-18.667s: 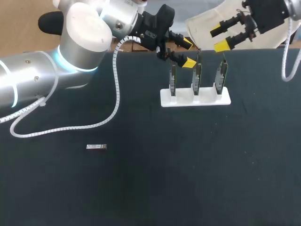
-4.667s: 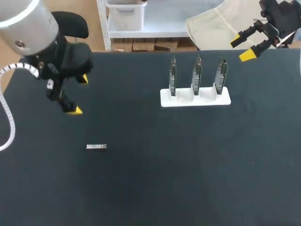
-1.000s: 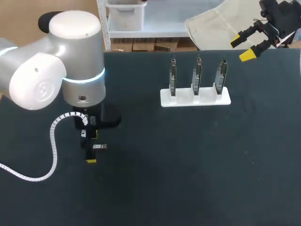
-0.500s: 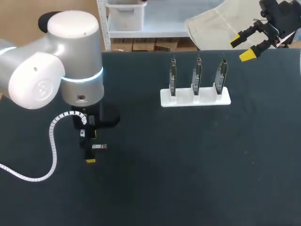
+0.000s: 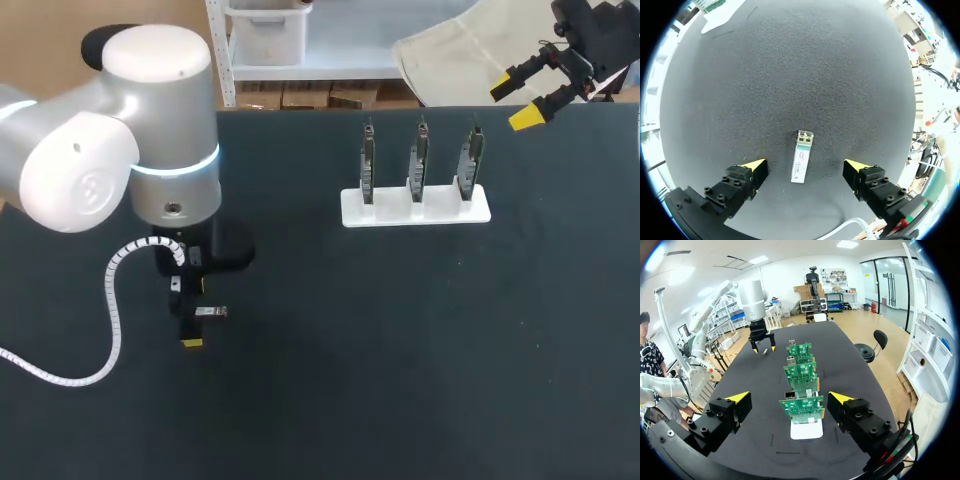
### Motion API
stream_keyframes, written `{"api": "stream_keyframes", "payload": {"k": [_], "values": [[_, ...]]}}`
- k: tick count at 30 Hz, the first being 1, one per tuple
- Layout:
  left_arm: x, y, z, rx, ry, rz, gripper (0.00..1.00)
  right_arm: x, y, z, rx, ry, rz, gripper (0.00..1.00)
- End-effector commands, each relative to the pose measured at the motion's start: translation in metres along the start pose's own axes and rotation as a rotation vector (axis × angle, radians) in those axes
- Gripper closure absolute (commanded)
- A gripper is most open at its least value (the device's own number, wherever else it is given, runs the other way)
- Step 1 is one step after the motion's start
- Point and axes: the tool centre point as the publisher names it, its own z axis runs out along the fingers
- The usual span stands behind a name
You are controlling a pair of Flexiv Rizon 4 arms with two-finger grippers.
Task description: Pick up the optical module with the left hand, and insert it into the network port with the right hand.
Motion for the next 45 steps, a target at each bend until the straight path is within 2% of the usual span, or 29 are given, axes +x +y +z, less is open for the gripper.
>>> {"api": "stream_keyframes", "payload": {"k": [1,6,7,8,10,11,31,38,45], "values": [[0.0,0.002,0.006,0.009,-0.001,-0.004,0.0,0.001,0.003,0.001,0.008,0.0,-0.002,0.0],[0.0,0.002,0.006,0.002,-0.011,-0.002,0.0,0.001,0.003,0.001,0.008,0.0,-0.002,0.0],[0.0,0.002,0.006,0.001,-0.011,-0.002,0.04,0.001,0.003,0.001,0.008,0.0,-0.002,0.0],[0.0,0.002,0.006,0.001,-0.012,-0.002,0.43,0.001,0.003,0.001,0.008,0.0,-0.002,0.0],[0.0,0.003,0.006,0.001,-0.017,-0.004,0.87,0.001,0.003,0.001,0.008,0.0,-0.002,0.0],[0.0,0.003,0.006,0.001,-0.02,-0.004,1.0,0.001,0.003,0.001,0.008,0.0,-0.002,0.0],[0.002,0.003,0.002,0.0,-0.007,-0.007,1.0,0.001,0.003,0.001,0.008,0.0,-0.002,0.0],[0.004,0.009,-0.03,-0.069,-0.047,0.0,1.0,0.001,0.003,0.001,0.008,0.0,-0.002,0.0],[-0.003,0.021,-0.081,-0.152,-0.204,0.026,1.0,0.001,0.003,0.001,0.008,0.0,-0.002,0.0]]}}
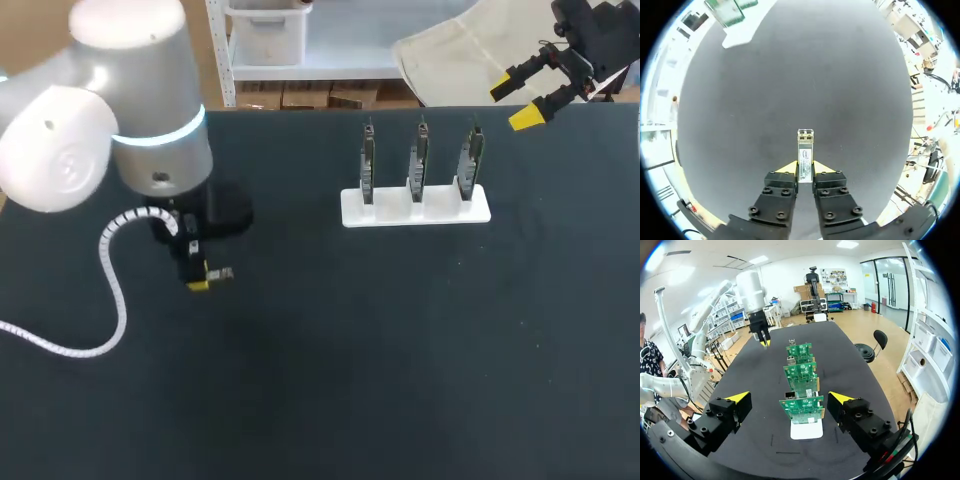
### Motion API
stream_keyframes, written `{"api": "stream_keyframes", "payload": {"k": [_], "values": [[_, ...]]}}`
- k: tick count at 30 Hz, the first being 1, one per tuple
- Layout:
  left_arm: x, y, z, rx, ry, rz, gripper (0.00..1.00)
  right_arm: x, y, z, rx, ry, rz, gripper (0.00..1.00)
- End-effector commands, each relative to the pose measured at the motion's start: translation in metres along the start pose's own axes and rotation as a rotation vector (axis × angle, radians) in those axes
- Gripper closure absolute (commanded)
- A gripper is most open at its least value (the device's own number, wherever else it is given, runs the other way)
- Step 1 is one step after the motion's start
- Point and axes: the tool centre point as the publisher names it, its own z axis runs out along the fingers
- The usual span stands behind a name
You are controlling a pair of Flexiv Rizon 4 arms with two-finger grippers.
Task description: Pick up the optical module with the left hand, and insert it into the network port with the right hand.
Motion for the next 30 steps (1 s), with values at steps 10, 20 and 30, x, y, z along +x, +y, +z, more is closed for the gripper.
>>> {"api": "stream_keyframes", "payload": {"k": [10,20,30], "values": [[0.002,0.013,-0.065,-0.094,-0.217,0.035,1.0,0.001,0.003,0.001,0.008,0.0,-0.002,0.0],[0.002,0.013,-0.065,-0.094,-0.217,0.035,1.0,0.001,0.003,0.001,0.008,0.0,-0.002,0.0],[-0.009,0.019,-0.069,-0.12,-0.262,0.031,1.0,0.001,0.003,0.001,0.008,0.0,-0.002,0.0]]}}
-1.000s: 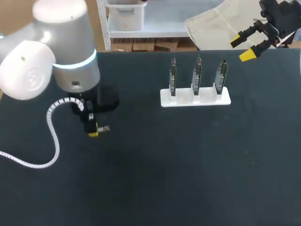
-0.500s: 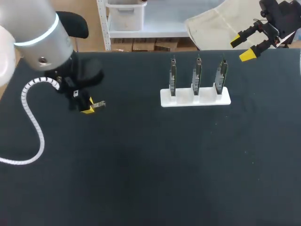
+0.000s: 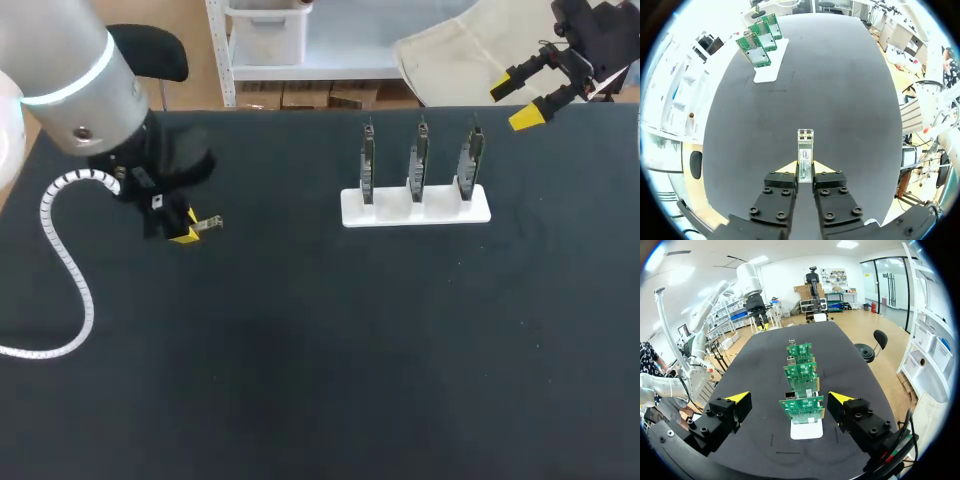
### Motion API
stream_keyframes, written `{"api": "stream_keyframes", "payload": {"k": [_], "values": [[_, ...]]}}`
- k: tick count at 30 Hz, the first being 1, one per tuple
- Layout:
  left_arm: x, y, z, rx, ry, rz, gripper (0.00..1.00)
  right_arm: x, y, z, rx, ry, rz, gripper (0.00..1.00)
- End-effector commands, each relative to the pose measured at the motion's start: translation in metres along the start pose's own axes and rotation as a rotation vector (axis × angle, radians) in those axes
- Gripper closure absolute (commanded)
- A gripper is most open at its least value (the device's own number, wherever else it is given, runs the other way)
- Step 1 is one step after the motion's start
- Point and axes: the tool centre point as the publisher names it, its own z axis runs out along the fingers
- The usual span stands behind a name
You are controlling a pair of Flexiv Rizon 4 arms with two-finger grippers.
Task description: Pick up the optical module with the left hand, and insert it into the network port with the right hand.
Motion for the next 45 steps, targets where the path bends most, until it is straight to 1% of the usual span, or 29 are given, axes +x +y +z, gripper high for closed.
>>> {"api": "stream_keyframes", "payload": {"k": [1,4,9,11,14,15,16,17,18,20,22,23,24,26,44,45], "values": [[-0.016,0.012,-0.002,-0.033,-0.052,0.003,1.0,0.001,0.003,0.001,0.008,0.0,-0.002,0.0],[-0.039,0.034,-0.007,-0.073,-0.116,0.011,1.0,0.001,0.003,0.001,0.008,0.0,-0.002,0.0],[-0.077,0.075,-0.022,-0.135,-0.202,0.084,1.0,0.001,0.003,0.001,0.008,0.0,-0.002,0.0],[-0.095,0.09,-0.031,-0.166,-0.229,0.128,1.0,0.001,0.003,0.001,0.008,0.0,-0.002,0.0],[-0.12,0.108,-0.043,-0.209,-0.302,0.157,1.0,0.001,0.003,0.001,0.008,0.0,-0.002,0.0],[-0.131,0.115,-0.047,-0.226,-0.342,0.157,1.0,0.001,0.003,0.001,0.008,0.0,-0.002,0.0],[-0.137,0.118,-0.049,-0.229,-0.359,0.157,1.0,0.001,0.003,0.001,0.008,0.0,-0.002,0.0],[-0.145,0.122,-0.051,-0.239,-0.41,0.142,1.0,0.001,0.003,0.001,0.008,0.0,-0.002,0.0],[-0.153,0.126,-0.054,-0.244,-0.524,0.081,1.0,0.001,0.003,0.001,0.008,0.0,-0.002,0.0],[-0.166,0.131,-0.057,-0.243,-0.591,0.062,1.0,0.001,0.003,0.001,0.008,0.0,-0.002,0.0],[-0.175,0.134,-0.061,-0.256,-0.623,0.067,1.0,0.001,0.003,0.001,0.008,0.0,-0.002,0.0],[-0.181,0.136,-0.063,-0.262,-0.654,0.066,1.0,0.001,0.003,0.001,0.008,0.0,-0.002,0.0],[-0.182,0.136,-0.064,-0.265,-0.668,0.065,1.0,0.001,0.003,0.001,0.008,0.0,-0.002,0.0],[-0.184,0.135,-0.066,-0.262,-0.654,0.078,1.0,0.001,0.003,0.001,0.008,0.0,-0.002,0.0],[-0.184,0.135,-0.066,-0.262,-0.654,0.078,1.0,0.001,0.003,0.001,0.008,0.0,-0.002,0.0],[-0.189,0.137,-0.065,-0.272,-0.676,0.086,1.0,0.001,0.003,0.001,0.008,0.0,-0.002,0.0]]}}
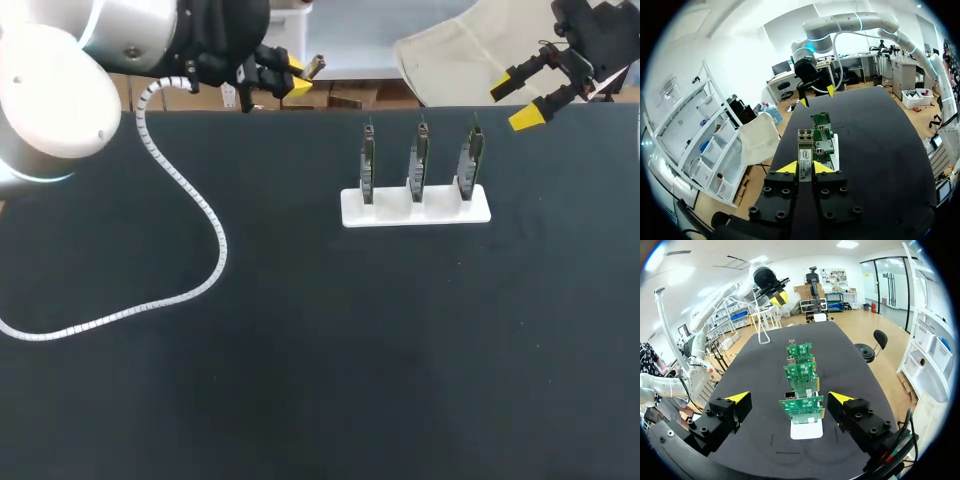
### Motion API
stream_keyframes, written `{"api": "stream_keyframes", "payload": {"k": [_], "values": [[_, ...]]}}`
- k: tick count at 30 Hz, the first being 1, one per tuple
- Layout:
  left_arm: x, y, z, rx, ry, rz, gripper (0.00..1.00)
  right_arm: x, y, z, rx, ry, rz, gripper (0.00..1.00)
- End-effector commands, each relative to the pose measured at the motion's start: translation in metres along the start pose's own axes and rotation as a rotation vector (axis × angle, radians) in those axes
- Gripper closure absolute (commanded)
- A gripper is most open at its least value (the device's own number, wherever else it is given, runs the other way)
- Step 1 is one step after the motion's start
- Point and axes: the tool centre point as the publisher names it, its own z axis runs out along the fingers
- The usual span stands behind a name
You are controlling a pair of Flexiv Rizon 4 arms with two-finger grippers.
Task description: Pick up the optical module with the left hand, and insert it into the network port with the right hand.
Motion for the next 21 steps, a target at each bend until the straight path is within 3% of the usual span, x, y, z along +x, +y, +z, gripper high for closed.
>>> {"api": "stream_keyframes", "payload": {"k": [1,13,21], "values": [[-0.007,0.004,0.008,-0.03,-0.061,0.013,1.0,0.001,0.003,0.001,0.008,0.0,-0.002,0.0],[-0.077,0.044,0.045,-0.027,-0.293,0.144,1.0,0.001,0.003,0.001,0.008,0.0,-0.002,0.0],[-0.102,0.05,0.057,0.011,-0.384,0.151,1.0,0.001,0.003,0.001,0.008,0.0,-0.002,0.0]]}}
